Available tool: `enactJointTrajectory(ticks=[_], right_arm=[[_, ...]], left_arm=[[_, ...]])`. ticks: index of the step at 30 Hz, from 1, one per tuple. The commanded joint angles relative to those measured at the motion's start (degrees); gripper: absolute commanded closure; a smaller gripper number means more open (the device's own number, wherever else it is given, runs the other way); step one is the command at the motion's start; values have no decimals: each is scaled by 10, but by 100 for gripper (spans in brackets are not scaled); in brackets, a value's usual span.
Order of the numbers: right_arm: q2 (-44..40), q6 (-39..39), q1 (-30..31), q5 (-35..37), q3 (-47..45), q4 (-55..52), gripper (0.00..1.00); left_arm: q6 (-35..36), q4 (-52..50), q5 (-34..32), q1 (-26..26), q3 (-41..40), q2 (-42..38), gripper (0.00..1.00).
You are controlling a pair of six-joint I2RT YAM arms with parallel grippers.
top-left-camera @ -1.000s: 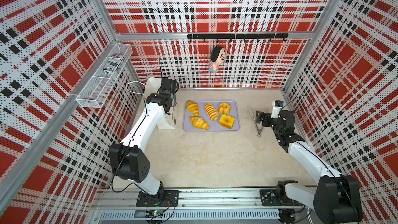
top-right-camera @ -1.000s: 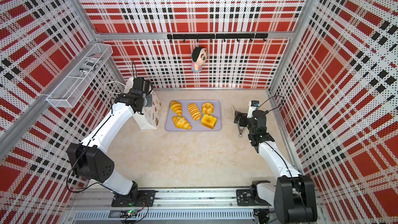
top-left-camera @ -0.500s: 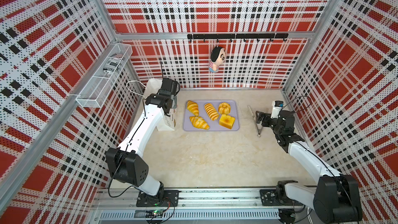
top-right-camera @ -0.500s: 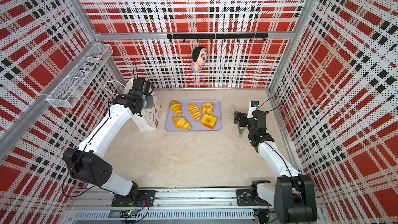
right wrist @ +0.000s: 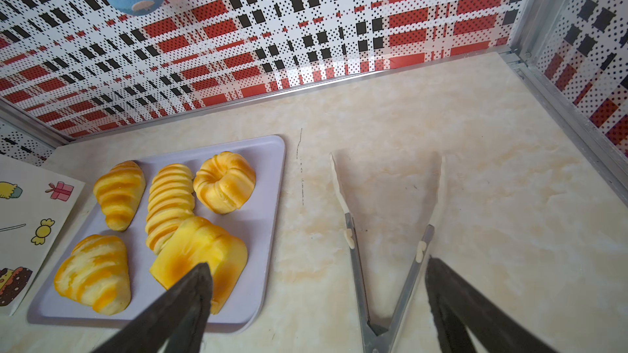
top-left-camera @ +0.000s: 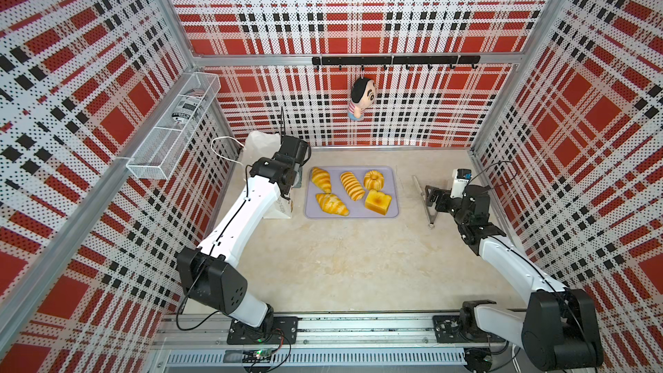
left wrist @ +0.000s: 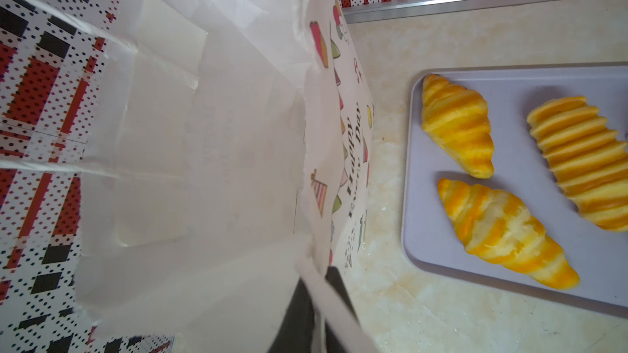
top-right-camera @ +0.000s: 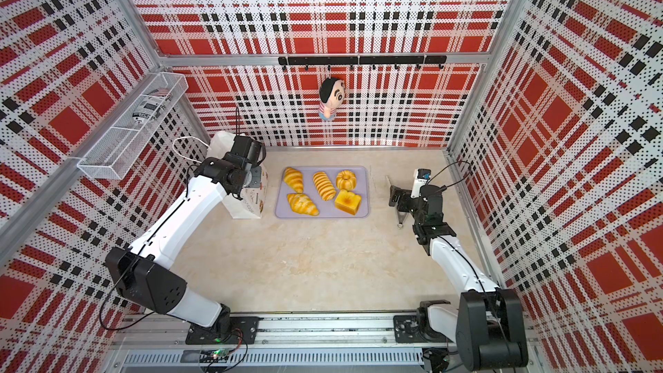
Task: Pack bread into a paper bag
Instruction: Adjust the paper bag at the center of the board.
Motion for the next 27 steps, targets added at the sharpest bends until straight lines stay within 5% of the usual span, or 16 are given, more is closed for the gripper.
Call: enactJointTrajectory(ticks=[1, 27], right_arm=[[-2, 2, 3, -7, -9, 18, 0], [-13, 5, 3, -14, -17, 26, 0]], left_arm=[[-19, -28, -14, -8, 10, -24, 88], [-75, -94, -38, -79, 10, -38, 95]])
